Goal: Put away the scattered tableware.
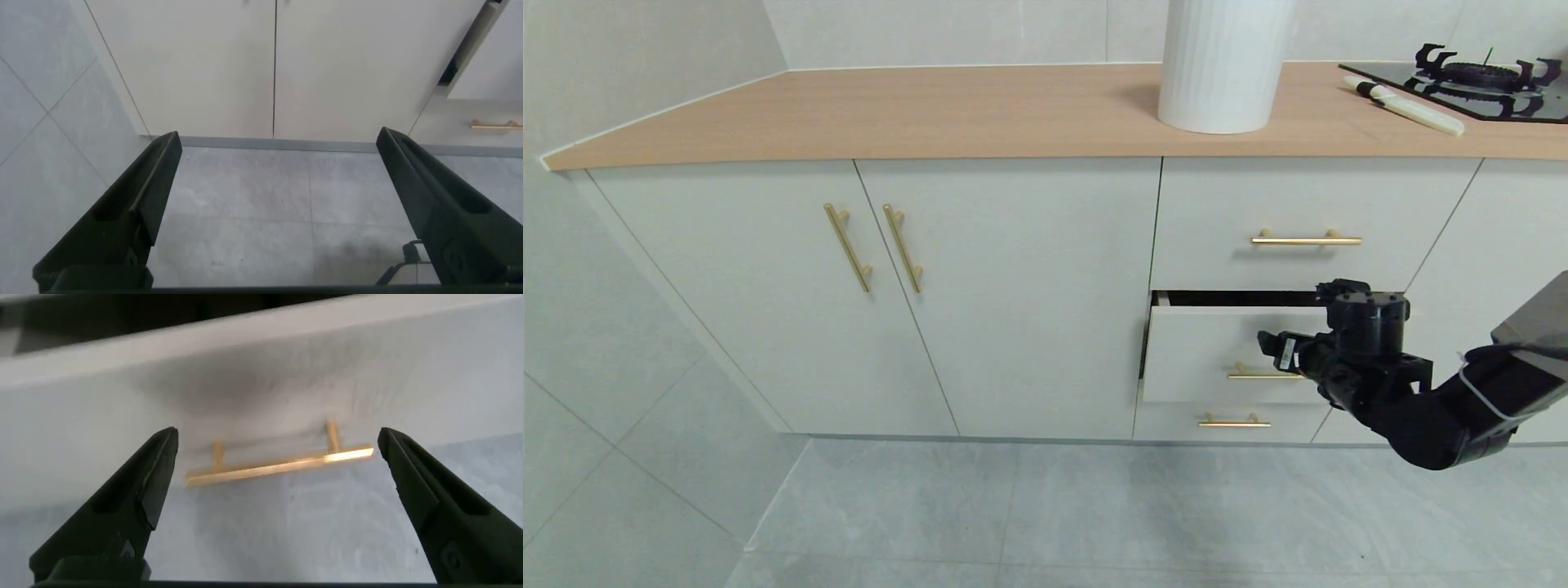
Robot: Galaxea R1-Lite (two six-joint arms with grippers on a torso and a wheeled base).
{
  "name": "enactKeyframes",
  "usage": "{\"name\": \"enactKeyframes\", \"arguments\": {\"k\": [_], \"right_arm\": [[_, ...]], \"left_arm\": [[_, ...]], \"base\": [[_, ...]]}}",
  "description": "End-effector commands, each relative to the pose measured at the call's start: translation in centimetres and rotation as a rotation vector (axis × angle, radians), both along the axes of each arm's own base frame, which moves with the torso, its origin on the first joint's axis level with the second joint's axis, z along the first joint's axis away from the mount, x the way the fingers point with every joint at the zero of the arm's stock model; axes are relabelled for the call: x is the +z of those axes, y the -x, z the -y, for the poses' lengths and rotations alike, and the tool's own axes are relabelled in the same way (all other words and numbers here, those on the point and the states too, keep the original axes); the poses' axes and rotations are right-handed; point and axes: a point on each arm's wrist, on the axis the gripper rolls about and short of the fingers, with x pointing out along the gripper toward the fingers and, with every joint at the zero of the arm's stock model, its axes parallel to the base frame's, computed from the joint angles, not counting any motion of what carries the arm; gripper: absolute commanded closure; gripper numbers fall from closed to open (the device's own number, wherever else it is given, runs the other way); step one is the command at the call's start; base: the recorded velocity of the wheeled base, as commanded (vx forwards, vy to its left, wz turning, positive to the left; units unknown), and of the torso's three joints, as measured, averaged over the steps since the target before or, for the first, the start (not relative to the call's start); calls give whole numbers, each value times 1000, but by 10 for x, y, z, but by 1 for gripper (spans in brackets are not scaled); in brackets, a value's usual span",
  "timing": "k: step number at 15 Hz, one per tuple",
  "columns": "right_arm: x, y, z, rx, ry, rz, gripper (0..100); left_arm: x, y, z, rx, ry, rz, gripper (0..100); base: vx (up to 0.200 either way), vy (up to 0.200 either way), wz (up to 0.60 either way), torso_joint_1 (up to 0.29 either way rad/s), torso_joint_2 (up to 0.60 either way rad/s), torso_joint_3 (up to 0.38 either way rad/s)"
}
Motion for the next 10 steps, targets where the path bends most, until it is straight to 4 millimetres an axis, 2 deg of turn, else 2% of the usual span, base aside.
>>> {"name": "enactKeyframes", "arguments": {"k": [1, 10], "right_arm": [[-22, -7, -2, -8, 13, -34, 0], [-34, -35, -4, -78, -1, 76, 0]], "left_arm": [[0, 0, 0, 1, 1, -2, 0], [0, 0, 0, 1, 1, -2, 0]], "base": [[0, 0, 0, 0, 0, 0], [0, 0, 0, 0, 0, 0]]}}
